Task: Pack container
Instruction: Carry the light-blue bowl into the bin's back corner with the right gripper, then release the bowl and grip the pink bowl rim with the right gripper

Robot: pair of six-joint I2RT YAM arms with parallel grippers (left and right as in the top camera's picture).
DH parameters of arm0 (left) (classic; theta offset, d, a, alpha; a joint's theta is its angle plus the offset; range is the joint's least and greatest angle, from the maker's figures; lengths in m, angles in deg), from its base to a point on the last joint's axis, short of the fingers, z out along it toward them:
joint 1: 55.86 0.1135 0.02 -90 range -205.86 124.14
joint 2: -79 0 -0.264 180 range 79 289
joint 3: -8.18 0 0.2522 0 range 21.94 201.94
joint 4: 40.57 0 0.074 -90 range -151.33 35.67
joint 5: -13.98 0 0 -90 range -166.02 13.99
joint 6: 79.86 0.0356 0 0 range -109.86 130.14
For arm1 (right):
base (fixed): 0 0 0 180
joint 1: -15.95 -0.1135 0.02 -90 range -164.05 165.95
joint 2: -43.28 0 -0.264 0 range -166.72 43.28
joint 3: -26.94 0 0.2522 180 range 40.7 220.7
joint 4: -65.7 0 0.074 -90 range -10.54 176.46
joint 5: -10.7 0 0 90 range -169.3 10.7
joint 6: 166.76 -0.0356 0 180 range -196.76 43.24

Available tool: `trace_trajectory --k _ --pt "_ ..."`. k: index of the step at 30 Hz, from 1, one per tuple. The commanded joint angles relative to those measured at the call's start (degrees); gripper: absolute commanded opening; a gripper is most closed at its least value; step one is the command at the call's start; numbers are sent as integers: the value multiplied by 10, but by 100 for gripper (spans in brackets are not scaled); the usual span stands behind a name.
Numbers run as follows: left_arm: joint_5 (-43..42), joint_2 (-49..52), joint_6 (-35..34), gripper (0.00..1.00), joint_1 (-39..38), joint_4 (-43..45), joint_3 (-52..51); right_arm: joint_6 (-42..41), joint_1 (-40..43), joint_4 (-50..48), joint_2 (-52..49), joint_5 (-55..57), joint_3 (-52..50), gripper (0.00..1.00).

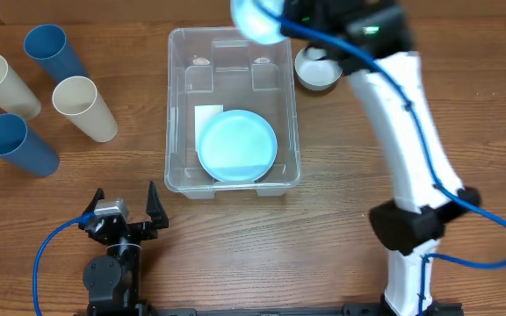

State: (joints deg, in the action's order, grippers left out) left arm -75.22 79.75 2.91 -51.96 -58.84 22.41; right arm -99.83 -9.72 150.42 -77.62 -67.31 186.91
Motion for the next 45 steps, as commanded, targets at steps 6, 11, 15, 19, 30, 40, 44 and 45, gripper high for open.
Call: trace_trajectory --k 6,11,15,19,30,40,44,45 --pt "-8 -5 10 100 2 1 -2 85 -35 -37 -154 101 -12 4" --pt "-8 -5 10 100 2 1 -2 112 -35 -59 -204 113 -12 4" --pt "-8 -4 10 100 2 1 -2 131 -35 -69 -233 130 -12 4" --pt "-8 -5 10 100 2 1 -2 139 -35 -66 -259 133 -15 4" --pt "-8 -5 10 100 2 1 -2 147 -36 -74 -278 133 -15 25" --pt "-8 -5 10 100 2 1 -2 158 -36 -60 -276 154 2 25" --pt "-8 -5 10 100 2 1 -2 143 -42 -43 -262 136 43 25" --pt "-8 -5 10 100 2 0 -2 139 -44 -42 -256 126 51 25"
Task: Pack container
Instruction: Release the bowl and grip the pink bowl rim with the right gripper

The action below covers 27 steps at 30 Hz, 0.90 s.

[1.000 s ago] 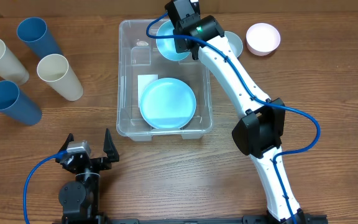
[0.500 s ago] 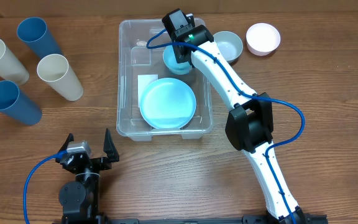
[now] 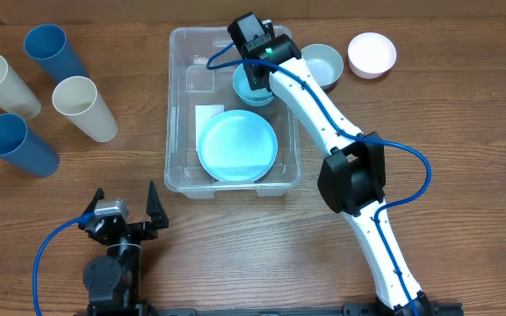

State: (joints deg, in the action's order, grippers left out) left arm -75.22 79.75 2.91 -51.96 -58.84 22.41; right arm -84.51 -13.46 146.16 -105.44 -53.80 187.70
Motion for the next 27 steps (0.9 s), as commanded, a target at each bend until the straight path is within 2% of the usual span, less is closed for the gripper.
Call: trace_trajectory --k 1,5,6,7,9,11,14,17,21,27 --pt "-8 -5 10 100 2 1 -2 -21 -10 2 30 -24 54 25" --pt "-8 -5 10 100 2 0 -2 -68 -21 13 75 -76 110 25" --pt "-8 -5 10 100 2 1 -2 -91 -21 22 91 -75 123 33" --pt "-8 -4 10 100 2 1 -2 -127 -10 37 116 -61 141 49" --pt "-8 -5 10 100 2 0 -2 -159 21 55 148 -41 155 54" --pt "-8 -5 10 100 2 1 -2 -186 64 69 169 -38 156 67" --pt "-8 -5 10 100 2 1 -2 -232 166 119 166 -90 146 69" --pt "-8 -5 10 100 2 1 -2 -255 244 117 155 -145 85 70" --pt "-8 -5 10 100 2 0 -2 -255 311 45 149 -207 -50 73" --pt "-8 -5 10 100 2 1 -2 -251 336 -79 149 -233 -205 72"
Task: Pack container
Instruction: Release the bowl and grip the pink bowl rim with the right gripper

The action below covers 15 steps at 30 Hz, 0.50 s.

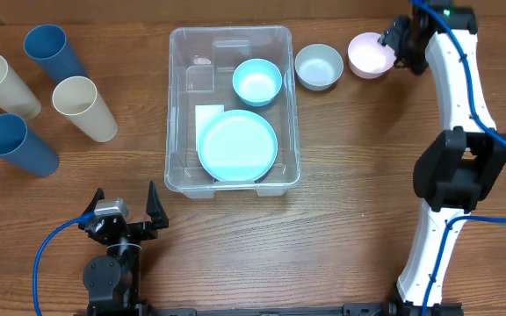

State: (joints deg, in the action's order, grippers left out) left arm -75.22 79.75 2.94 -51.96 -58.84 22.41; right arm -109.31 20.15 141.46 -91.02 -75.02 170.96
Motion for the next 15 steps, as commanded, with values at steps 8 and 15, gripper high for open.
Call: trace_trajectory --k 8,15 --pt "-8 -5 10 100 2 1 -2 -33 0 -104 -23 -19 -103 68" --pt "-8 -5 10 100 2 1 -2 -52 0 -97 -34 -14 -103 39"
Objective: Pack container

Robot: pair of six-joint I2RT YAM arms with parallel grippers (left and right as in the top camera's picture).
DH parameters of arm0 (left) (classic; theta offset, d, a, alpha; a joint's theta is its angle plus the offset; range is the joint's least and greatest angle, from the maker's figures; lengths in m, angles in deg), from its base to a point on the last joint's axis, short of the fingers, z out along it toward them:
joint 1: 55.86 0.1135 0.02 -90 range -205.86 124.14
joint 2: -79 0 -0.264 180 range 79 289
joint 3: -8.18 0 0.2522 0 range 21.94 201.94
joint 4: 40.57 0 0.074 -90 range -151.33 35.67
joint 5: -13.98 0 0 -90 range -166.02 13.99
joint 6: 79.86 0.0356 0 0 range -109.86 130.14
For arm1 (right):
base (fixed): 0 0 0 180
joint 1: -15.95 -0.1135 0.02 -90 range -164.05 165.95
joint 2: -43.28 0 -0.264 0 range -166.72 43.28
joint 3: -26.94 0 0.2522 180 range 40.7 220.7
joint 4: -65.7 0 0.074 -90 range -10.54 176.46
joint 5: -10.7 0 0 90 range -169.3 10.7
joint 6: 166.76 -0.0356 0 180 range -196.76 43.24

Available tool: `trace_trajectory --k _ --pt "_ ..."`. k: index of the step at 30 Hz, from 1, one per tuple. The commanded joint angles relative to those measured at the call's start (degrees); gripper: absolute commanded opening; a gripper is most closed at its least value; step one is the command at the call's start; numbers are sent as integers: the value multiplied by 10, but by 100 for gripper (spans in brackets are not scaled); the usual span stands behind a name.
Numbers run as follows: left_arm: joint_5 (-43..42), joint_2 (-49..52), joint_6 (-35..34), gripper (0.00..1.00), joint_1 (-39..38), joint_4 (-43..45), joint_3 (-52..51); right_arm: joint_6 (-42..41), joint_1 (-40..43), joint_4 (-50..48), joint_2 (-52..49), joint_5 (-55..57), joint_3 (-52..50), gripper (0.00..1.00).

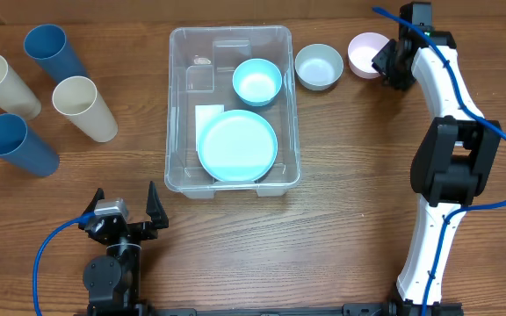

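The clear plastic container (176,105) stands mid-table in the overhead view. Inside it lie a blue plate (237,146) at the front and a light blue bowl (256,82) at the back right. Just outside its right wall sits a grey-blue bowl (318,67), and further right a pink bowl (363,53). My right gripper (386,63) is at the pink bowl's right rim; its jaws are hidden under the wrist. My left gripper (126,207) rests open near the front edge, holding nothing.
Two blue cups (51,51) (16,143) and two cream cups (3,83) (83,107) lie at the far left. The right arm's white links (451,132) run down the right side of the table.
My right gripper has shifted slightly left and toward the front, closer against the pink bowl's right rim. The bowls, the plate and the left arm are where they were.
First my right gripper held the light blue bowl above the container's back edge. Then it was down in the container's back right with the bowl. After that the bowl lay in the container and the gripper was over by the pink bowl, where it still is.
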State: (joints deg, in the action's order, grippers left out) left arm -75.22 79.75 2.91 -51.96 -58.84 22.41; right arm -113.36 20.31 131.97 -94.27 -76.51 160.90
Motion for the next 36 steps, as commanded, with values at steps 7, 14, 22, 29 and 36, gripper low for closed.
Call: trace_trajectory --k 7,14,22,29,36 --pt "-8 -5 10 100 2 1 -2 -14 -3 -5 -9 0 -2 38" --pt "-8 -4 10 100 2 0 -2 -16 -3 -8 -27 -4 -2 23" --pt "-8 -5 10 100 2 1 -2 -8 -1 37 -10 8 14 4" --pt "-8 -5 10 100 2 1 -2 41 -5 124 89 27 92 4" --pt "-8 -5 10 100 2 1 -2 103 -114 129 241 16 103 4"
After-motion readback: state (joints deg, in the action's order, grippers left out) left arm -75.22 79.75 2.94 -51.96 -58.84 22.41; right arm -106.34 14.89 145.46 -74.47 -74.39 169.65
